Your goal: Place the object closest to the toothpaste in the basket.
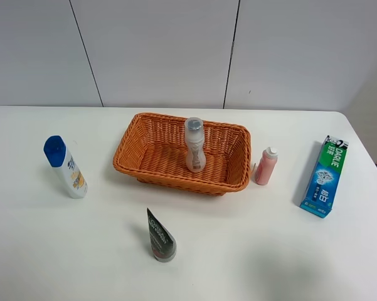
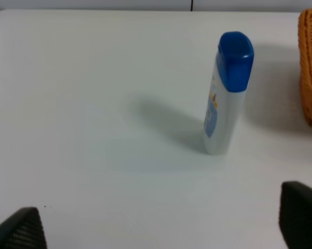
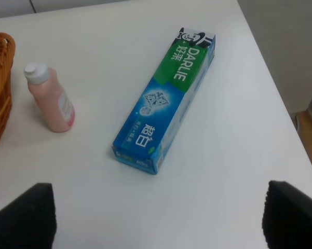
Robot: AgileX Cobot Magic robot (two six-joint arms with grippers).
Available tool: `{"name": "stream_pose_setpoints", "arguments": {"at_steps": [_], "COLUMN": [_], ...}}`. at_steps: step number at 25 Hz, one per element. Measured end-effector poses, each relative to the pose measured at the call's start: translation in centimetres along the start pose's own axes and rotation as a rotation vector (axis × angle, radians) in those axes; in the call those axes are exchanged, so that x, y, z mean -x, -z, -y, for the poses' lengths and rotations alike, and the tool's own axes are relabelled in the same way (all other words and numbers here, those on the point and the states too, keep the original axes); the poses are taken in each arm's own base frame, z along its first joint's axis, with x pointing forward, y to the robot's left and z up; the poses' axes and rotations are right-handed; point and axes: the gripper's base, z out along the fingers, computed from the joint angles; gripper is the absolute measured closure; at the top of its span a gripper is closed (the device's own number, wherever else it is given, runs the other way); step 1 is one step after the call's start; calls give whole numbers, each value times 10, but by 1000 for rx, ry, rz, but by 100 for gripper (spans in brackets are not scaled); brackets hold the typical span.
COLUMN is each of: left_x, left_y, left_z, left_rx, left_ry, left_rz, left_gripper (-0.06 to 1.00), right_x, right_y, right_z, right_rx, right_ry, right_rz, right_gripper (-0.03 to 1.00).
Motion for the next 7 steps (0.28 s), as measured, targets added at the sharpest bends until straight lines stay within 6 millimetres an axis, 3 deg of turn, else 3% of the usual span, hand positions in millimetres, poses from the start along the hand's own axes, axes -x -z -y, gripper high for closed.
{"name": "stream_pose_setpoints", "arguments": {"at_steps": [7], "left_x": [0], "left_y": [0], "left_z": [0], "left_rx": [0], "left_ry": [0], "left_rz": [0], "left_gripper": [5], "right_x": [0], "right_y": [0], "right_z": [0], "right_rx": [0], "right_ry": [2], "right_rz": [0], "right_gripper": [18]}}
